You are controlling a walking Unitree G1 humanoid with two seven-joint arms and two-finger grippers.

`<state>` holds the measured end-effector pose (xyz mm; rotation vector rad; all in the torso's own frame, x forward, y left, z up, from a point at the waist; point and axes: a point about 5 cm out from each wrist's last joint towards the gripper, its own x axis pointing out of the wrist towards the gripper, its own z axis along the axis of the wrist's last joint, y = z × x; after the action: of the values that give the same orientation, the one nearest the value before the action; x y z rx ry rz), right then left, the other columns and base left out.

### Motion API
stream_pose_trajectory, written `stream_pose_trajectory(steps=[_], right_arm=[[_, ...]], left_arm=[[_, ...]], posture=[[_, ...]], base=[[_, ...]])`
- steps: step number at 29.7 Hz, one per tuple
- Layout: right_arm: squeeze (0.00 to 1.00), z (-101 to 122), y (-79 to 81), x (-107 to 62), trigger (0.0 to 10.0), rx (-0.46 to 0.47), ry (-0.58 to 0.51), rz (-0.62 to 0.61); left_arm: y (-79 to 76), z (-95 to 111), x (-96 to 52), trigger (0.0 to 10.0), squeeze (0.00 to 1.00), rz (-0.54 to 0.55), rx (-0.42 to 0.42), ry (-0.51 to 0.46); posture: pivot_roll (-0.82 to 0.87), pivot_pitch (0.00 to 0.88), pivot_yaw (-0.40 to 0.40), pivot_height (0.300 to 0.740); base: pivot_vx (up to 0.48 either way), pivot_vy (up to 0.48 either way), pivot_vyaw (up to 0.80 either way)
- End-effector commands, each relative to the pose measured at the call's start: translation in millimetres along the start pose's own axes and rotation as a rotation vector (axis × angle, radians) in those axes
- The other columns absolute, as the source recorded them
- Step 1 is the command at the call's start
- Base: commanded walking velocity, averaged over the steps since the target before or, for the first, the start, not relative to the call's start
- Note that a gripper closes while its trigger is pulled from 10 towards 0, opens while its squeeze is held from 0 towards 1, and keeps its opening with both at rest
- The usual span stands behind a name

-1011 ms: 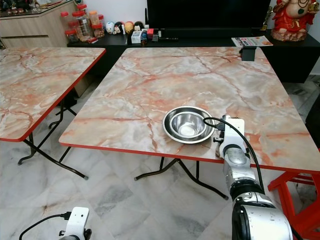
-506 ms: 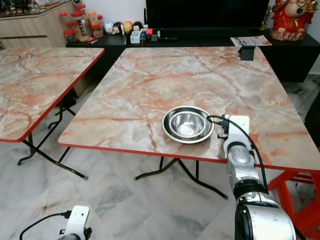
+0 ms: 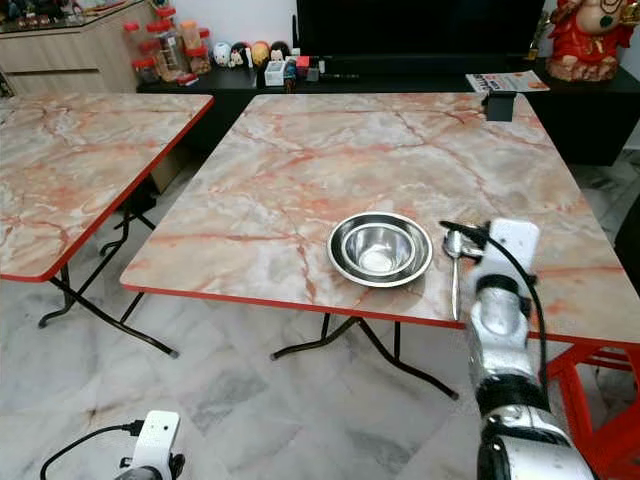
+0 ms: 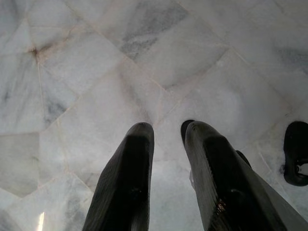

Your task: Setting the table

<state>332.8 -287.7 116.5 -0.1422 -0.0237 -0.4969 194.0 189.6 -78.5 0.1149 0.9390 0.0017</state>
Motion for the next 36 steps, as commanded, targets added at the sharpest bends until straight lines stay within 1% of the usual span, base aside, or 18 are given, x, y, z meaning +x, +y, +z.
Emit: stream_pose_trajectory(steps=[1, 2, 3, 6, 8, 11, 16, 18, 19, 20, 24, 28, 30, 36], right_arm=[[0.0, 0, -8.0, 1.3, 10.0, -0.006, 0.007, -0.043], [0.0, -2, -15.9, 0.7, 10.0, -0.012, 0.018, -0.076], [0.0, -3, -16.7, 0.4, 10.0, -0.014, 0.018, -0.08], [0.0, -12, -34.8, -3.0, 10.0, -0.047, 0.061, -0.138], [0.0, -18, -39.7, -6.3, 10.0, -0.067, 0.079, -0.152], [0.0, -28, -41.8, -13.0, 10.0, -0.082, 0.113, -0.151], [0.0, -44, -41.0, -28.0, 10.0, -0.102, 0.149, -0.141], [0.0, -52, -38.6, -38.0, 10.0, -0.104, 0.159, -0.127], [0.0, -52, -38.6, -38.0, 10.0, -0.104, 0.159, -0.127], [0.0, -56, -38.2, -42.9, 10.0, -0.102, 0.17, -0.127], [0.0, -61, -34.7, -49.7, 10.0, -0.103, 0.189, -0.109], [0.0, -61, -32.3, -50.5, 10.0, -0.099, 0.195, -0.102], [0.0, -58, -27.8, -49.3, 10.0, -0.093, 0.194, -0.087], [0.0, -55, -22.1, -48.6, 10.0, -0.087, 0.192, -0.063]], left_arm=[[2.7, -1, -0.1, 10.0, 0.0, -0.001, -0.001, 0.013], [2.3, -1, -0.1, 10.0, 0.0, -0.005, 0.0, 0.014], [2.3, -1, -0.1, 10.0, 0.0, -0.005, 0.0, 0.014], [0.2, -1, 0.0, 10.0, 0.0, -0.011, -0.003, 0.014], [-0.3, -1, 0.1, 10.0, 0.0, -0.014, -0.003, 0.014], [-0.6, -1, 0.0, 10.0, 0.0, -0.016, -0.006, 0.016], [-0.5, -3, -0.2, 10.0, 0.0, -0.017, -0.009, 0.018], [-0.2, -3, -0.4, 10.0, 0.0, -0.016, -0.01, 0.019], [-0.2, -3, -0.4, 10.0, 0.0, -0.016, -0.01, 0.019], [-0.1, -4, -0.5, 10.0, 0.0, -0.017, -0.009, 0.02], [-0.5, -4, -0.5, 10.0, 0.0, -0.019, -0.005, 0.022], [-0.8, -3, -0.3, 10.0, 0.0, -0.02, -0.005, 0.019], [-0.7, -2, -0.2, 10.0, 0.0, -0.019, -0.006, 0.017], [-0.4, -3, -0.2, 10.0, 0.0, -0.017, -0.007, 0.018]], posture=[[-0.11, 0.0, 0.086, 0.74], [-0.11, 0.0, 0.086, 0.74], [-0.11, 0.0, 0.086, 0.74], [-0.12, 0.0, 0.085, 0.74], [-0.12, 0.0, 0.084, 0.74], [-0.11, 0.0, 0.079, 0.74], [-0.11, 0.0, 0.077, 0.74], [-0.11, 0.0, 0.077, 0.74], [-0.11, 0.0, 0.077, 0.74], [-0.12, 0.0, 0.078, 0.74], [-0.12, 0.0, 0.08, 0.74], [-0.12, 0.0, 0.079, 0.74], [-0.12, 0.0, 0.077, 0.74], [-0.11, 0.0, 0.074, 0.74]], base=[[0.0, 0.0, 0.0], [0.0, 0.0, 0.0], [0.0, 0.0, 0.0], [0.0, 0.0, 0.0], [0.0, 0.0, 0.0], [0.0, 0.0, 0.0], [0.0, 0.0, 0.0], [0.0, 0.0, 0.0], [0.0, 0.0, 0.0], [0.0, 0.0, 0.0], [0.0, 0.0, 0.0], [0.0, 0.0, 0.0], [0.0, 0.0, 0.0], [0.0, 0.0, 0.0]])
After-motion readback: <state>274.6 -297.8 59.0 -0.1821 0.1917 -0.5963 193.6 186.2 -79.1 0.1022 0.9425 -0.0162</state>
